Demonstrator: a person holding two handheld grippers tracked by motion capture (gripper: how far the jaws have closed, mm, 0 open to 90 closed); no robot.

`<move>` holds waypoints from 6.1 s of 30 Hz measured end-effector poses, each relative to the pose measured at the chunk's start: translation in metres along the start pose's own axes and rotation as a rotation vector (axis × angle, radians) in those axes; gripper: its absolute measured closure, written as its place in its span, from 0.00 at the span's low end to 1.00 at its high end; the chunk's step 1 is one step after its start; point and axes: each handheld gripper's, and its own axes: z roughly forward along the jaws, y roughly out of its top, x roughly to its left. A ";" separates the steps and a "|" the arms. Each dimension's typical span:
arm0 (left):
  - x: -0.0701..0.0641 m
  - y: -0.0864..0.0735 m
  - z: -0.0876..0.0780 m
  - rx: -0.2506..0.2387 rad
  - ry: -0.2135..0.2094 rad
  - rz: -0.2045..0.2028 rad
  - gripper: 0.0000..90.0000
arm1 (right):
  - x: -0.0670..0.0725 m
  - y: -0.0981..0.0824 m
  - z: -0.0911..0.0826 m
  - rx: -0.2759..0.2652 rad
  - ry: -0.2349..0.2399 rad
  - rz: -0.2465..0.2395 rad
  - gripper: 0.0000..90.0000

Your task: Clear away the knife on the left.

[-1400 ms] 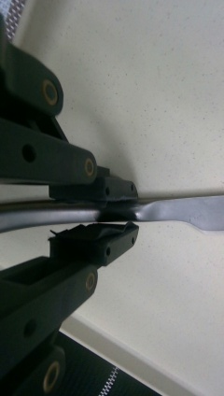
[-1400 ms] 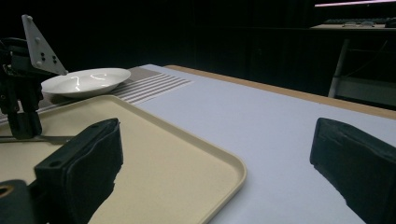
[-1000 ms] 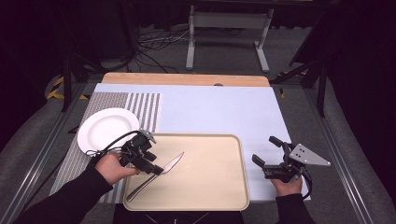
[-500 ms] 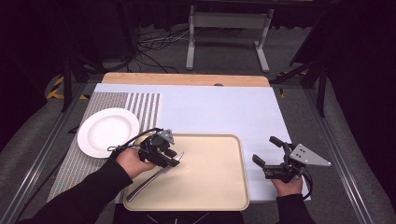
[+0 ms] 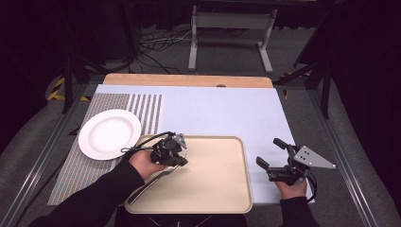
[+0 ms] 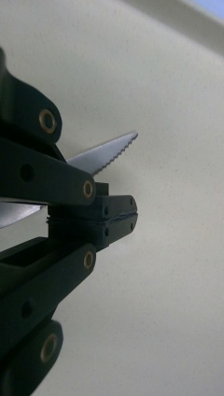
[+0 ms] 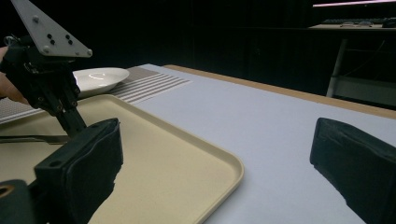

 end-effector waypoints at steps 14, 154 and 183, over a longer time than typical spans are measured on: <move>0.005 -0.004 0.007 0.026 0.016 0.004 1.00 | 0.000 0.000 0.000 -0.001 0.004 -0.002 0.04; 0.012 -0.194 -0.130 -0.745 0.167 -0.159 0.00 | 0.001 -0.003 0.002 0.021 0.014 -0.002 0.04; 0.006 -0.255 -0.117 -0.844 0.318 -0.257 0.01 | 0.001 -0.003 0.003 0.015 0.027 -0.003 0.03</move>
